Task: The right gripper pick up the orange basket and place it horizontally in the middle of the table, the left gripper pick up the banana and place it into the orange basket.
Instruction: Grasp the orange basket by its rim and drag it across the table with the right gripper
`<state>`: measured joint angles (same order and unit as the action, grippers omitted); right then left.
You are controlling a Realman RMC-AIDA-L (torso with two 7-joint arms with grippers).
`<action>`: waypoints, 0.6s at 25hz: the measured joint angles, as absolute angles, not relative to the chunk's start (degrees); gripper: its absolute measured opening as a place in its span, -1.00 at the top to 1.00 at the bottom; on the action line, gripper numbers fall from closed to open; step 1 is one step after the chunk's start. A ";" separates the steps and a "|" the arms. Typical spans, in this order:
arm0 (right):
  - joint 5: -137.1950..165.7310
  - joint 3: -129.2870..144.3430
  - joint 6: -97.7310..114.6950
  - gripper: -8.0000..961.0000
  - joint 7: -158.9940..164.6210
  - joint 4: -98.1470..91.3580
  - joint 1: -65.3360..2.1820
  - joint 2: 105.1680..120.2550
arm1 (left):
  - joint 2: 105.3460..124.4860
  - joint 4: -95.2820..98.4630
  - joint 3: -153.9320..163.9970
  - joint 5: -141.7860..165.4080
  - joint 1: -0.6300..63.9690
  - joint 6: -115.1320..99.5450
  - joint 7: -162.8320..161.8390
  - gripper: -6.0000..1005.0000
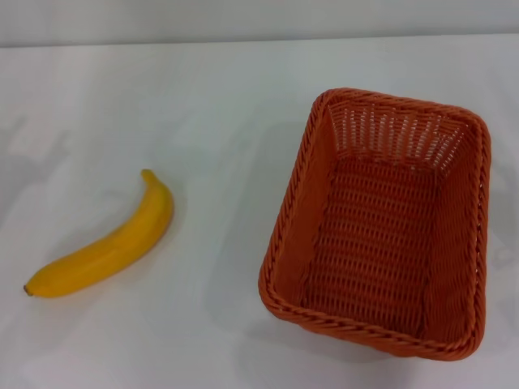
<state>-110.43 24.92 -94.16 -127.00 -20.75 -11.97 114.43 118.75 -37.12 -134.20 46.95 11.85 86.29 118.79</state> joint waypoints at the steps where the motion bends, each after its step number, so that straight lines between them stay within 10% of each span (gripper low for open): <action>1: -110.43 24.94 -94.22 -0.64 -126.82 -20.94 -11.94 114.43 | 118.69 -37.13 -134.23 46.94 11.62 86.30 118.74 -0.76; 15: -90.14 26.23 -90.81 -0.62 -95.04 -54.76 -19.79 114.31 | 118.54 -37.12 -134.56 47.22 9.27 87.02 118.31 -0.76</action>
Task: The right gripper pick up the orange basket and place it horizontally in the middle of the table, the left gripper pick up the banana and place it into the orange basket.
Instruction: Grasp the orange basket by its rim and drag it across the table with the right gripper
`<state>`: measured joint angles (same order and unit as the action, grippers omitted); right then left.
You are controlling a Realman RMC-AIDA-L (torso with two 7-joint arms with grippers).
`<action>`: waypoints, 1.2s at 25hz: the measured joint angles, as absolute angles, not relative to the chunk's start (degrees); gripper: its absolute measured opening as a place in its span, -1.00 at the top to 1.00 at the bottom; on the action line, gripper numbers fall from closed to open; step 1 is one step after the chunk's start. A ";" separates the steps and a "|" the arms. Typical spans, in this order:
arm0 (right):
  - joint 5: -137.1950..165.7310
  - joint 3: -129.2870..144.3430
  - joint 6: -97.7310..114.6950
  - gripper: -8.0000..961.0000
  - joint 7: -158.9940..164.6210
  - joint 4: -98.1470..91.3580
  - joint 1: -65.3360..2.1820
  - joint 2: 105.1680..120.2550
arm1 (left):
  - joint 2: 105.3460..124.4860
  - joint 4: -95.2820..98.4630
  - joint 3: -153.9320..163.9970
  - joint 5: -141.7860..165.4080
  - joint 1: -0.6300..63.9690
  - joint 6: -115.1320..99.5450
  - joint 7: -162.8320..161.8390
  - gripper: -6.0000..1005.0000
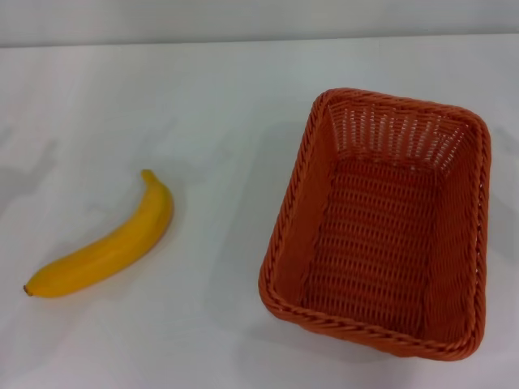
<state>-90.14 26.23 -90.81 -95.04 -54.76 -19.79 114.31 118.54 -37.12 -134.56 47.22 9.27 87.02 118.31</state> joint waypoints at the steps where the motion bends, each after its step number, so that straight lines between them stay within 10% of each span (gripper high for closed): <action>1: -88.10 26.44 -90.79 -0.62 -92.88 -56.80 -20.99 114.16 | 118.57 -37.13 -134.56 47.36 9.00 87.02 118.31 -0.76; 17: -49.55 50.91 -92.45 -0.59 -58.50 -72.15 -45.90 104.52 | 118.75 -37.07 -134.56 47.56 7.01 87.09 118.70 -0.76; 30: -17.97 54.15 -97.44 -0.56 -51.56 -59.93 -63.12 114.37 | 118.79 -36.97 -134.37 47.62 6.87 87.81 118.84 -0.76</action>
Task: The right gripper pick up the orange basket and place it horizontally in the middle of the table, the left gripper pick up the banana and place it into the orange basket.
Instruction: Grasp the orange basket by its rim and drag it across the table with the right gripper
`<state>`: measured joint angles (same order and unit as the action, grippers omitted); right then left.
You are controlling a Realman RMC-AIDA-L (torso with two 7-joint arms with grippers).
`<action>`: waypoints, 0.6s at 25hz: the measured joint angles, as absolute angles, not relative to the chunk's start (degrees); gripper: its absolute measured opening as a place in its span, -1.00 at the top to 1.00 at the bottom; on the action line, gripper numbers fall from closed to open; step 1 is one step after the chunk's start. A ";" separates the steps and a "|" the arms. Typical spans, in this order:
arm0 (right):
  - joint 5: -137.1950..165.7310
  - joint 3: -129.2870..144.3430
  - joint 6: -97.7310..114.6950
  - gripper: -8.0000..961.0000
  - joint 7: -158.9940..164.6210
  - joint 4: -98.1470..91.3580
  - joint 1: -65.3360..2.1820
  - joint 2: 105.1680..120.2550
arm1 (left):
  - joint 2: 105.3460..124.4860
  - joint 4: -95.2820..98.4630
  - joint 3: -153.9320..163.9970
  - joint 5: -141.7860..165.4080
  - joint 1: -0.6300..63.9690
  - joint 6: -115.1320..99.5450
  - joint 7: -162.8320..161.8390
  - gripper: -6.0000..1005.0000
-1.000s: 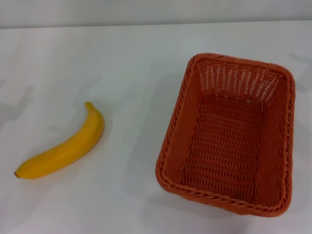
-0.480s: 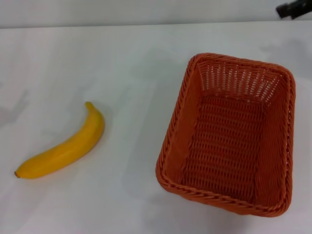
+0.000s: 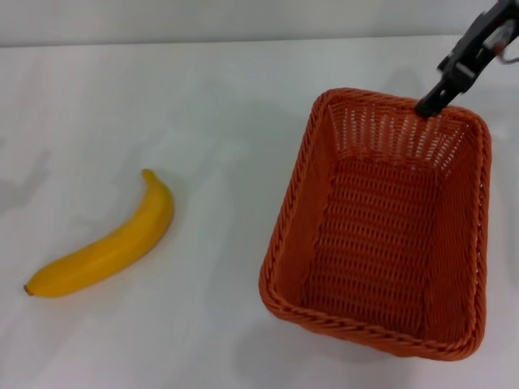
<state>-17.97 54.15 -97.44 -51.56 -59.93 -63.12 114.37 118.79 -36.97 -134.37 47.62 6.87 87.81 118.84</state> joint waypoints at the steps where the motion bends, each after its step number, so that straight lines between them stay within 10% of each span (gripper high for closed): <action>1: -17.37 54.19 -97.14 -0.56 -51.48 -59.34 -63.52 114.68 | 118.79 -36.96 -134.29 47.62 6.86 87.81 118.86 -0.76; 15: -14.26 61.55 -86.39 -0.54 -51.03 -45.49 -70.71 114.84 | 118.82 -36.94 -134.52 47.91 4.14 89.61 119.02 -0.76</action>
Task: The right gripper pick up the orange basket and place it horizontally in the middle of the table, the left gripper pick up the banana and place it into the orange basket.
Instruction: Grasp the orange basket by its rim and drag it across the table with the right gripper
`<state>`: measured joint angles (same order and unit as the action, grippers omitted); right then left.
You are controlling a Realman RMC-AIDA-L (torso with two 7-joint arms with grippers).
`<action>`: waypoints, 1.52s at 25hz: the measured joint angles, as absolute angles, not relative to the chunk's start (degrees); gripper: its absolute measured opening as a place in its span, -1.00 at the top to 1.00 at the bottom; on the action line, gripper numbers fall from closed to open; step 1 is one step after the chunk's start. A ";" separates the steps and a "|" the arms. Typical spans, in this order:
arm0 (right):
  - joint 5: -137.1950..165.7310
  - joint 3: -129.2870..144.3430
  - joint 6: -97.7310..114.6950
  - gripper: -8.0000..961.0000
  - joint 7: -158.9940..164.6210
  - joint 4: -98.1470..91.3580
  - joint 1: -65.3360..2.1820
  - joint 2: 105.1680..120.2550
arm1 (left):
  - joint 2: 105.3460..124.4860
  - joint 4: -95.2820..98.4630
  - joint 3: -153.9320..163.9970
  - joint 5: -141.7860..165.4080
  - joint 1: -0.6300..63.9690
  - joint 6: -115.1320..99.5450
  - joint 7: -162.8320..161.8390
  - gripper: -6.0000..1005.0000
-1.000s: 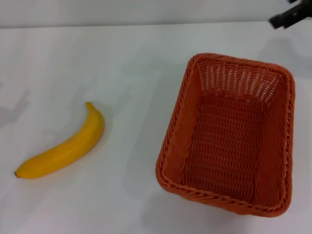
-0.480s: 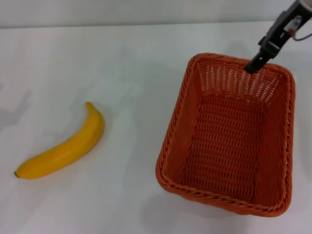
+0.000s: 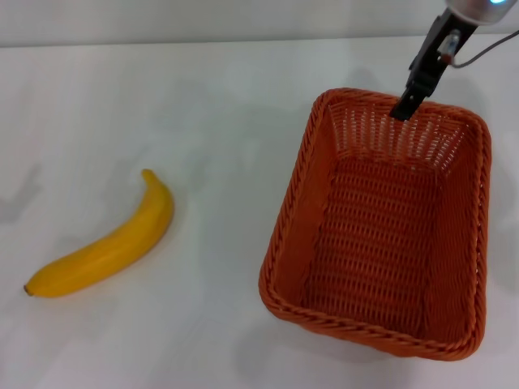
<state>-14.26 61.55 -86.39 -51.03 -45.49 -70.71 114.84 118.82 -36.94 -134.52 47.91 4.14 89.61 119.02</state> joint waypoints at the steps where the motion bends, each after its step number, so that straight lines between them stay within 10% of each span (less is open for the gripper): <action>1: -14.19 61.68 -85.57 -0.53 -51.44 -43.43 -71.66 114.83 | 118.85 -36.94 -134.52 47.91 3.82 89.78 119.08 -0.76; 38: -12.25 66.78 -79.24 -0.26 -55.05 -30.52 -71.81 115.39 | 119.08 -30.75 -134.03 47.79 7.21 93.69 122.87 -0.76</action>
